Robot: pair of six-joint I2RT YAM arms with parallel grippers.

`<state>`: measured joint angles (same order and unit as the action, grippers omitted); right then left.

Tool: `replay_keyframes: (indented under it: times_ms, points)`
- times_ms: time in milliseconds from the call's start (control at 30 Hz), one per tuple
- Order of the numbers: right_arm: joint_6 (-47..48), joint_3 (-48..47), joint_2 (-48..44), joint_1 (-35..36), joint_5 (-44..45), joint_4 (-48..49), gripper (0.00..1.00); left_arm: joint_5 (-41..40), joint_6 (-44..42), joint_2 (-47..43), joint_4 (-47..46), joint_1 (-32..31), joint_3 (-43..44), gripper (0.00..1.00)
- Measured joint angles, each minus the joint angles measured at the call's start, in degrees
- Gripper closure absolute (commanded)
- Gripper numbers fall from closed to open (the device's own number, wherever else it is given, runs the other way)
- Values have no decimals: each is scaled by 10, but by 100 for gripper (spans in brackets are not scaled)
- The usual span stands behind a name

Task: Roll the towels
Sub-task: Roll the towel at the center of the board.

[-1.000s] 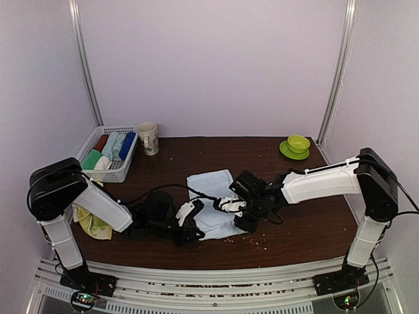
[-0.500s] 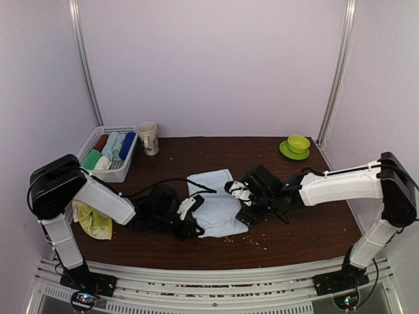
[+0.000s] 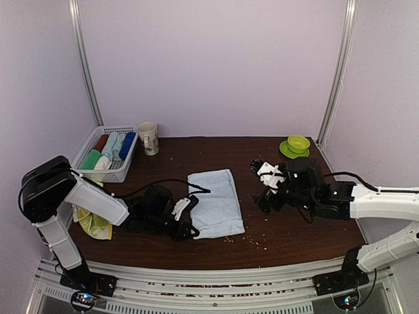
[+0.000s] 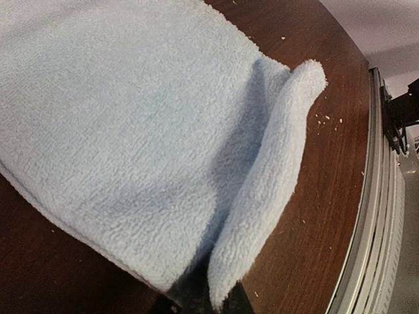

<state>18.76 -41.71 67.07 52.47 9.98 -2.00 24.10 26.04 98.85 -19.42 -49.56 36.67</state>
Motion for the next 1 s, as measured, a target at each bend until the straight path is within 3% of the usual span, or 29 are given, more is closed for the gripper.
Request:
replay_keyframes:
  times_ms: [100, 300, 533, 633, 700, 800, 900, 1000]
  points:
    - [41, -4, 22, 5, -60, 0, 2, 1, 1, -1, 0, 0, 0, 80]
    - [106, -7, 105, 8, -159, -17, 3, 2, -1, -14, 3, 0, -6, 69]
    - [144, -65, 200, 8, -195, -50, 8, -2, -10, -38, 12, -2, -19, 44]
    - [147, -78, 223, 7, -205, -52, 12, -8, -16, -49, 17, -6, -24, 40]
    - [151, -85, 238, 7, -209, -54, 18, -12, -19, -57, 21, -8, -27, 38]
    - [156, -101, 264, 2, -221, -64, 30, -14, -29, -70, 28, -11, -31, 25]
    - [154, -120, 290, -4, -242, -81, 56, -15, -46, -85, 31, -13, -36, 3]
    - [158, -133, 307, -10, -268, -99, 74, -20, -72, -107, 32, -14, -43, 2]
